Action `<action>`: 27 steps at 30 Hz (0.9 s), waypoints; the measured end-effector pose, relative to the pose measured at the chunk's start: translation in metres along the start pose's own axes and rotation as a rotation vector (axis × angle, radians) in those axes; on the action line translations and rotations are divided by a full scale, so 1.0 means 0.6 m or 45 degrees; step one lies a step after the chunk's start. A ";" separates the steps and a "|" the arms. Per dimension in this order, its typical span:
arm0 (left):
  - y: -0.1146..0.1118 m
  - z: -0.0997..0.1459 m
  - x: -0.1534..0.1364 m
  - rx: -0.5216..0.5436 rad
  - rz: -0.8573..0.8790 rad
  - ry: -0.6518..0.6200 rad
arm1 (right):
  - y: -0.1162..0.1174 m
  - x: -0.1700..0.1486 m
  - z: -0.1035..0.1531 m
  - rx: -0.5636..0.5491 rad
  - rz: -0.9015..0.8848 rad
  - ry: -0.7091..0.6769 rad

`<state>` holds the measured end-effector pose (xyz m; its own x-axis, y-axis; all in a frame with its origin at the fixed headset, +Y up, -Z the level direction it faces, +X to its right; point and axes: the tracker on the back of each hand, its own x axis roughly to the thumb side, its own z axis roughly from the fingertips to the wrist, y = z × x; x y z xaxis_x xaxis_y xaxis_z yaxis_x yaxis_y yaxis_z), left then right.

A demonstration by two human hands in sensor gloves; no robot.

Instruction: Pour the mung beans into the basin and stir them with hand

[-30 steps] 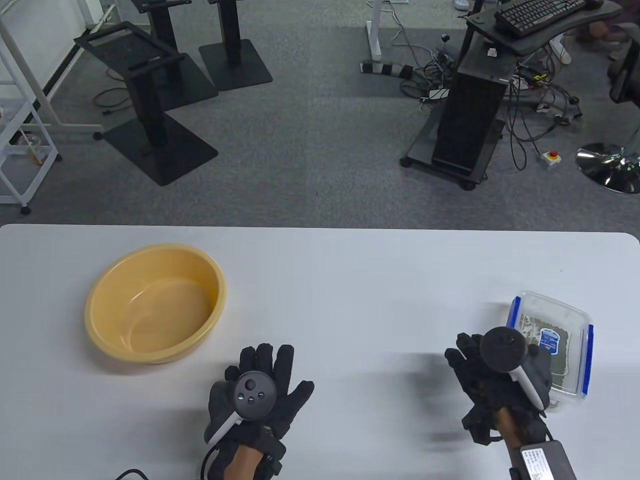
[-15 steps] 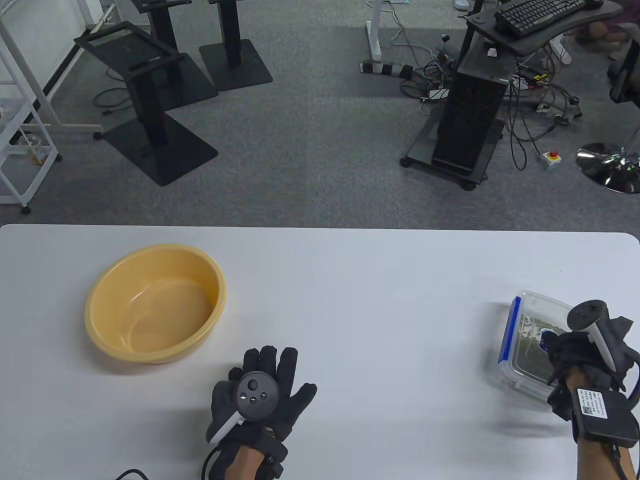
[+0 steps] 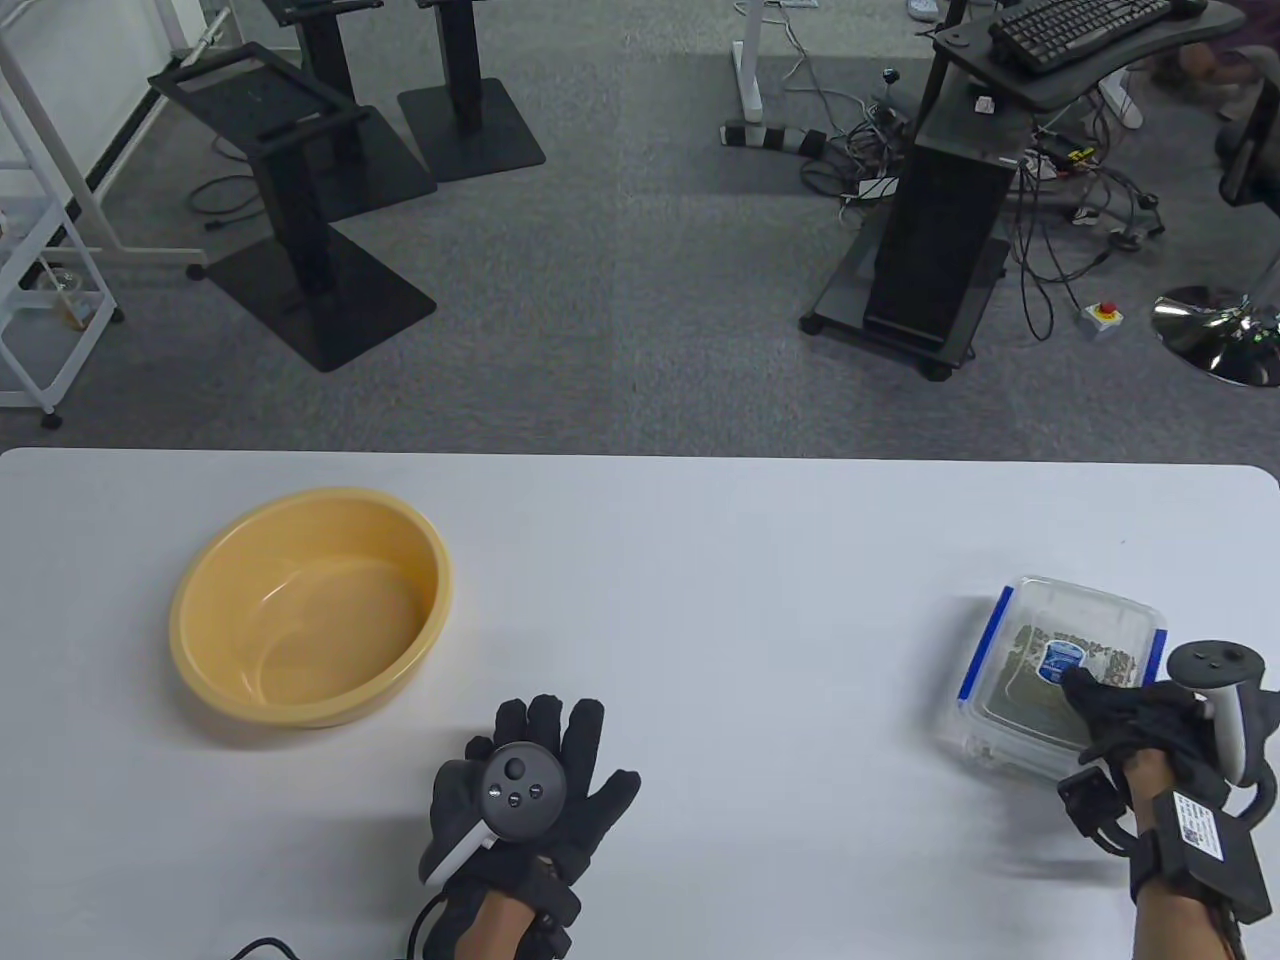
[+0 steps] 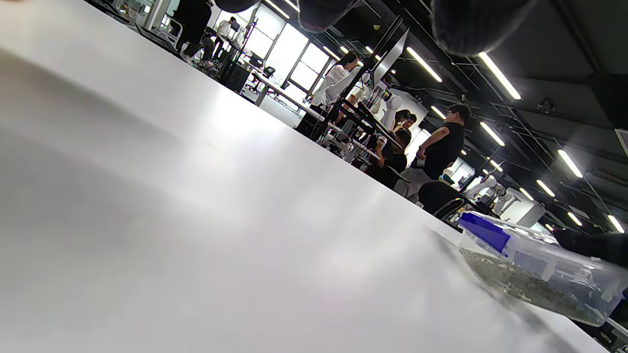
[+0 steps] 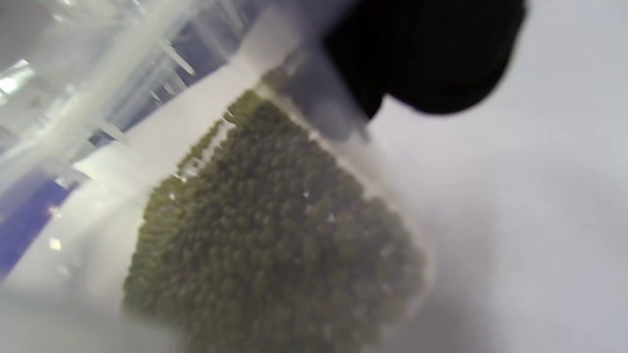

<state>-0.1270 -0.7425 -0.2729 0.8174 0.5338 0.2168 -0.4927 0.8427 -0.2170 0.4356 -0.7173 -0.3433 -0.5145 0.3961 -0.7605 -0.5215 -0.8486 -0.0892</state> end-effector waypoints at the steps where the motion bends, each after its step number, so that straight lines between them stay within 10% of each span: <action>1: 0.000 0.000 0.000 0.001 0.002 -0.001 | 0.006 0.011 0.015 0.009 -0.009 -0.027; 13: 0.000 0.007 -0.012 0.035 0.113 0.070 | 0.156 0.115 0.238 0.430 -0.262 -0.613; 21: -0.069 0.000 0.008 -0.240 1.350 -0.024 | 0.255 0.125 0.327 0.870 -0.377 -0.777; 23: -0.088 0.002 0.022 -0.302 1.659 -0.001 | 0.261 0.128 0.346 0.788 -0.328 -0.812; 27: -0.083 0.007 0.021 0.012 1.521 0.101 | 0.251 0.129 0.367 0.599 -0.290 -0.869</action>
<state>-0.0933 -0.7773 -0.2556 -0.1430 0.9738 -0.1767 -0.9549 -0.1827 -0.2342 0.1673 -0.7374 -0.2737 -0.5809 0.7916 -0.1897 -0.8123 -0.5487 0.1978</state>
